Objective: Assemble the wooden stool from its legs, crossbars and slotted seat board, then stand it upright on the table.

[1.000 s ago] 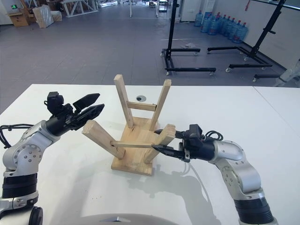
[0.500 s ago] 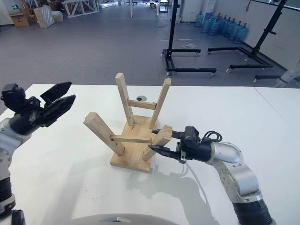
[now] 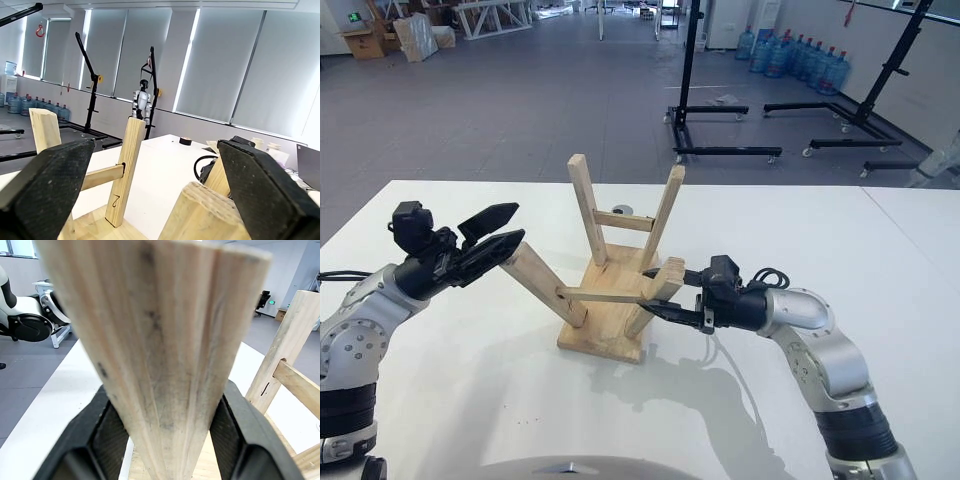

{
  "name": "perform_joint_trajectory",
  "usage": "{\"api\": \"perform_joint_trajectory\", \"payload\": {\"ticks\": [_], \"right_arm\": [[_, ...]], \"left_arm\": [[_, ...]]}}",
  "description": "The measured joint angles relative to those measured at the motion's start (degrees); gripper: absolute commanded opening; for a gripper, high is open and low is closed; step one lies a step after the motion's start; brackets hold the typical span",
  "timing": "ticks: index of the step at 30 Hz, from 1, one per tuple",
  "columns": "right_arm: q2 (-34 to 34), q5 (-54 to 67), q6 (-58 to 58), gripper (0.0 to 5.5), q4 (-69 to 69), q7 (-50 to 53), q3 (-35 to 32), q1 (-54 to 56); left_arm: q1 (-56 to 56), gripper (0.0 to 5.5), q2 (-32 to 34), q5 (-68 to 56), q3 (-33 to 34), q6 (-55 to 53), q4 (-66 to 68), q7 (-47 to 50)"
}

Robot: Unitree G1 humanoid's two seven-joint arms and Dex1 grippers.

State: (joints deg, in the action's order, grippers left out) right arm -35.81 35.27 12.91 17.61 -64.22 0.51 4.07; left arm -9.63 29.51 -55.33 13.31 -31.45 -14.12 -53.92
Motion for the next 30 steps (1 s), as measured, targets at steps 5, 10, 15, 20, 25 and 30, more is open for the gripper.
{"api": "perform_joint_trajectory", "payload": {"ticks": [5,10,15,20,25,30], "right_arm": [[-0.6,0.1,-2.9,2.05,-6.5,-4.8,-0.1,3.0],[-1.9,0.2,-5.5,2.05,-15.5,-11.4,0.6,8.8],[-1.8,-2.0,-2.5,2.89,-22.2,-14.9,3.2,17.1],[-1.4,-3.8,-1.6,3.66,-25.9,-15.5,3.6,23.1],[-1.4,-3.9,-1.1,4.47,-27.6,-15.7,2.6,24.3],[-1.0,2.2,4.3,5.15,-21.7,-11.9,-3.6,24.6]], "left_arm": [[-1.8,4.47,-1.2,-0.3,-4.0,0.9,0.8,-1.6],[-3.2,4.47,-3.1,1.2,-9.9,0.1,0.8,-2.2],[-2.1,4.47,-5.9,3.8,-14.2,-1.9,2.5,-2.1],[-2.2,4.47,-7.8,4.4,-14.7,-1.8,2.7,-2.0],[-2.0,4.47,-8.6,4.9,-14.7,-1.8,2.6,-1.7],[-1.6,4.47,-9.5,5.9,-15.0,-1.8,1.9,-1.3]]}}
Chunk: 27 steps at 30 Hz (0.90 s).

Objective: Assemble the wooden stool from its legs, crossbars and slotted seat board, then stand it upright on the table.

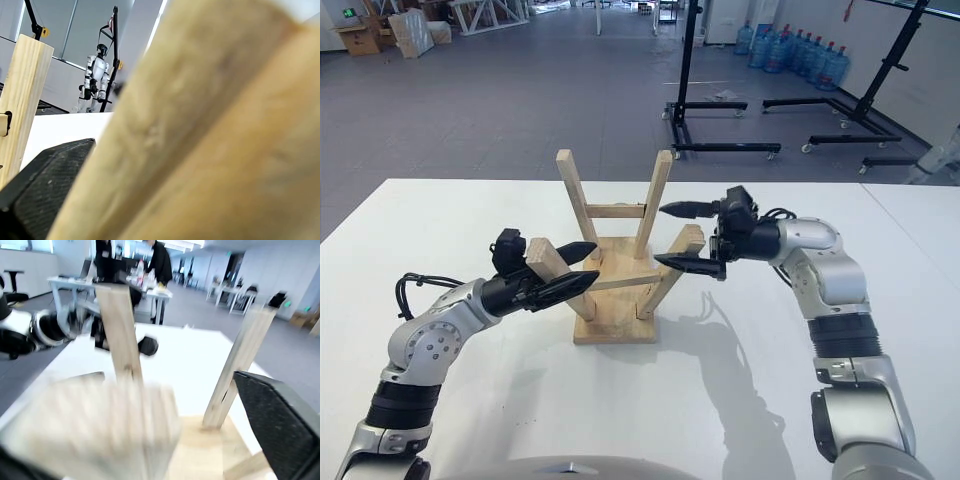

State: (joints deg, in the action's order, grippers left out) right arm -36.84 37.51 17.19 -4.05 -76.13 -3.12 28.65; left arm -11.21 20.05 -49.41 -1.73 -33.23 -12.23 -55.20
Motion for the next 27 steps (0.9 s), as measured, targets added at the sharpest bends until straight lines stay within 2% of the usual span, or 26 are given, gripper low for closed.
{"api": "perform_joint_trajectory", "payload": {"ticks": [8,11,14,27], "right_arm": [[0.4,11.9,7.9,5.15,12.4,9.4,-10.2,-4.2],[0.3,8.5,7.0,5.15,14.2,9.0,-7.6,-9.0],[0.2,3.1,4.2,5.15,14.4,6.3,-1.9,-11.4],[0.0,2.2,2.2,5.15,14.6,5.9,-2.1,-12.2]], "left_arm": [[0.6,4.47,-1.6,1.0,-0.4,0.1,-0.7,2.0],[0.6,4.47,-2.8,1.5,-0.7,0.3,-0.7,3.0],[0.5,4.47,-3.4,2.0,-0.6,0.6,-0.4,3.5],[0.3,4.47,-3.2,5.0,-1.0,1.5,1.4,1.8]]}}
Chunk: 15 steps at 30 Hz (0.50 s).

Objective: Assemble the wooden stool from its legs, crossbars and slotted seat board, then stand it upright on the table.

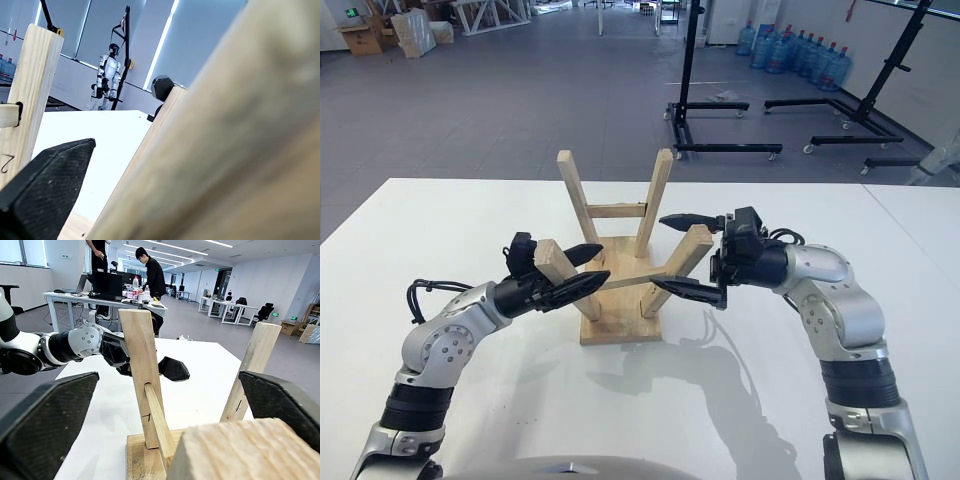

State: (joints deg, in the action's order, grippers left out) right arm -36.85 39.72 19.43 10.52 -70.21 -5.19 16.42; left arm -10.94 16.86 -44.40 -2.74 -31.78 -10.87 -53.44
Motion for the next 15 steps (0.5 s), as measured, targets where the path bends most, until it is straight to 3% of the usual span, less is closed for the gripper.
{"api": "perform_joint_trajectory", "payload": {"ticks": [3,12,15], "right_arm": [[0.1,0.6,0.0,5.15,0.9,1.1,-1.2,0.0],[2.1,14.9,4.1,5.15,7.7,14.7,-14.2,1.3],[3.0,13.9,2.7,5.15,11.1,19.8,-14.8,2.3]], "left_arm": [[0.0,4.47,0.0,0.8,-0.4,0.6,0.3,-0.2],[-0.9,4.47,-2.2,6.3,-2.1,3.0,2.6,3.2],[-0.5,4.47,-2.3,7.0,-2.2,3.0,2.4,4.2]]}}
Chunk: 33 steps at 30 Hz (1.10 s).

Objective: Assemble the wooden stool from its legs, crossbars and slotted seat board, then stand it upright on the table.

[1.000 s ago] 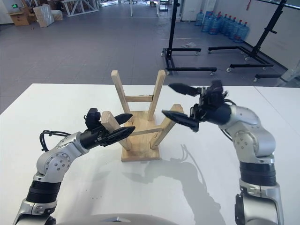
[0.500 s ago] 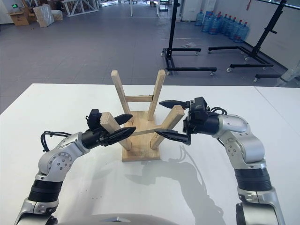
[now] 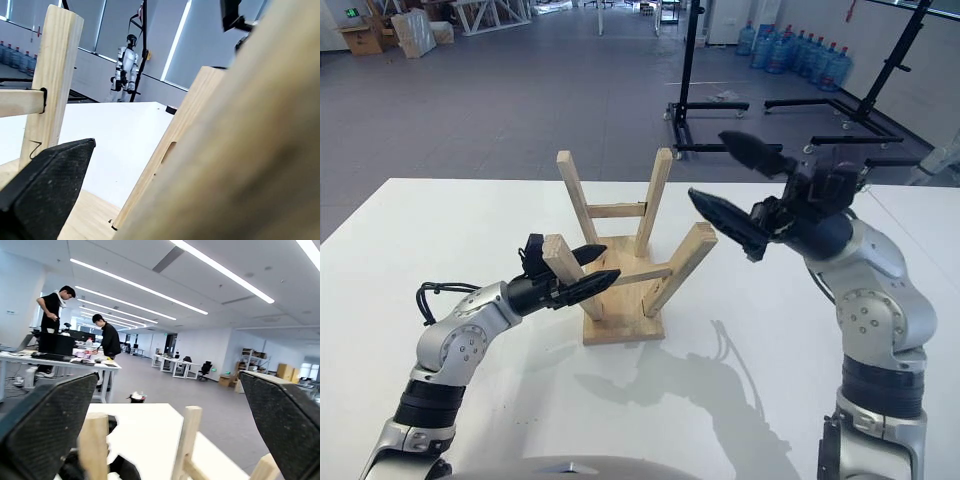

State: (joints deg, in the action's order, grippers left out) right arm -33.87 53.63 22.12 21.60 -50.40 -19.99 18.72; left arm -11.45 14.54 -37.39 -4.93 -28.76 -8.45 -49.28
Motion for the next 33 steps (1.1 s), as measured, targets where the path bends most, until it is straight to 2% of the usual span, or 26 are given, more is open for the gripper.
{"api": "perform_joint_trajectory", "payload": {"ticks": [2,7,12,15,20,29,33], "right_arm": [[1.2,-4.1,-1.8,5.15,2.9,3.5,1.8,0.0],[5.2,-23.7,-8.6,5.15,10.8,14.2,12.4,-1.9],[8.5,-50.9,-17.6,5.15,13.2,26.3,23.4,-4.7],[8.4,-61.6,-20.6,5.15,13.3,29.6,27.2,-8.2],[7.9,-75.9,-25.3,5.15,13.5,33.1,31.1,-12.1],[8.5,-94.3,-23.7,5.15,12.4,35.2,33.5,-12.4],[7.5,-97.4,-22.8,5.15,10.9,30.1,35.6,-12.1]], "left_arm": [[1.1,4.47,0.0,0.1,-0.4,0.0,-0.3,0.0],[2.3,4.47,0.1,0.5,-0.9,0.0,-1.4,0.1],[3.6,4.47,-0.2,1.7,-0.8,0.3,-1.8,2.4],[3.5,4.47,-1.4,2.0,0.3,0.9,-1.8,5.1],[3.5,4.47,-2.5,3.9,0.2,1.9,-1.8,8.3],[4.2,4.47,-2.3,4.0,-1.1,2.1,-2.2,7.2],[4.2,4.47,-2.3,4.1,-1.2,2.0,-2.2,7.2]]}}
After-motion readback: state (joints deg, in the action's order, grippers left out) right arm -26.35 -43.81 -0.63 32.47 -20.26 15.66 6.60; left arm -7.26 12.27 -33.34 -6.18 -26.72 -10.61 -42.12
